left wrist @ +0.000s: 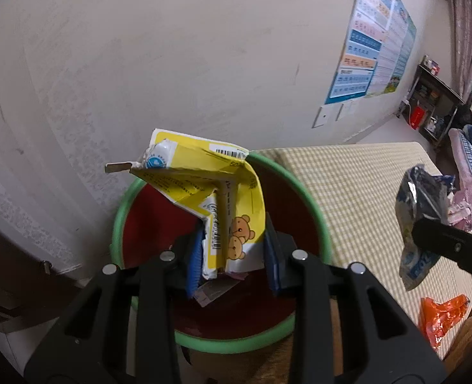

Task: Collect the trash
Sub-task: 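Drop the yellow bag into the red bin with the left tool while the right tool drops the silver bag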

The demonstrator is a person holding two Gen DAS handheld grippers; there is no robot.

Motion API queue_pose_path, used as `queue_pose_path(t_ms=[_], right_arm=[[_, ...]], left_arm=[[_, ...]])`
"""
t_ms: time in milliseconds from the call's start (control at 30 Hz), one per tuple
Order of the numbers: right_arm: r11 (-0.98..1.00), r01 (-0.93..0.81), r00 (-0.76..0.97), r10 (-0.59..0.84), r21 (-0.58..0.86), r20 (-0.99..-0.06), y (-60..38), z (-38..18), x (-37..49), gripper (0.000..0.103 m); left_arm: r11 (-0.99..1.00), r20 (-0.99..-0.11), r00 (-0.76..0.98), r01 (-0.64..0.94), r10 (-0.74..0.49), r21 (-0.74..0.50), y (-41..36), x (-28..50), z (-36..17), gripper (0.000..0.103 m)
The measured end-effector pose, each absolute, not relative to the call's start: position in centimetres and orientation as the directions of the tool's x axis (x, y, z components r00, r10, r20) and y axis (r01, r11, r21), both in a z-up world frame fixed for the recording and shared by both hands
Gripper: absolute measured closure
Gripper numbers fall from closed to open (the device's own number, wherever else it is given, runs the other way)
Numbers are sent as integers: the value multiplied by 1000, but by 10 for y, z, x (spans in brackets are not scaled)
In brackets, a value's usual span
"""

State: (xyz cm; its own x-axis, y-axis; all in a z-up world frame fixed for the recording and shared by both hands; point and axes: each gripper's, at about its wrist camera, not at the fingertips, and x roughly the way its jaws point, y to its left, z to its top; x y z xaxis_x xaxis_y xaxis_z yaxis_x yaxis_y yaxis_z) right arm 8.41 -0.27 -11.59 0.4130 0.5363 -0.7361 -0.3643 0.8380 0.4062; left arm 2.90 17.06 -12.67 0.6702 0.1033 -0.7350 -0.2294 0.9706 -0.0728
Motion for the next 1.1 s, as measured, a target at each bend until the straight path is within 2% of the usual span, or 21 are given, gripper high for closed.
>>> queue_pose_path(t_ms=[733, 767, 833, 900, 967, 1100], right_arm=[[799, -405, 312, 578, 444, -755, 52, -134, 112, 63], [798, -404, 312, 579, 447, -753, 52, -134, 112, 62], [796, -402, 317, 585, 452, -747, 51, -134, 112, 53], [795, -399, 326, 588, 457, -740, 50, -133, 111, 48], [796, -398, 332, 588, 456, -737, 48, -131, 110, 47], [794, -395, 342, 594, 462, -729, 42, -126, 107, 47]], left_arm=[[951, -780, 617, -292, 104, -104, 199, 32, -149, 71], [950, -781, 616, -294, 106, -103, 199, 32, -149, 69], [947, -780, 615, -305, 115, -101, 200, 32, -150, 66], [943, -780, 615, -313, 114, -110, 203, 32, -150, 57], [941, -781, 614, -321, 118, -110, 204, 32, -151, 49], [944, -778, 615, -315, 124, -99, 201, 31, -149, 47]])
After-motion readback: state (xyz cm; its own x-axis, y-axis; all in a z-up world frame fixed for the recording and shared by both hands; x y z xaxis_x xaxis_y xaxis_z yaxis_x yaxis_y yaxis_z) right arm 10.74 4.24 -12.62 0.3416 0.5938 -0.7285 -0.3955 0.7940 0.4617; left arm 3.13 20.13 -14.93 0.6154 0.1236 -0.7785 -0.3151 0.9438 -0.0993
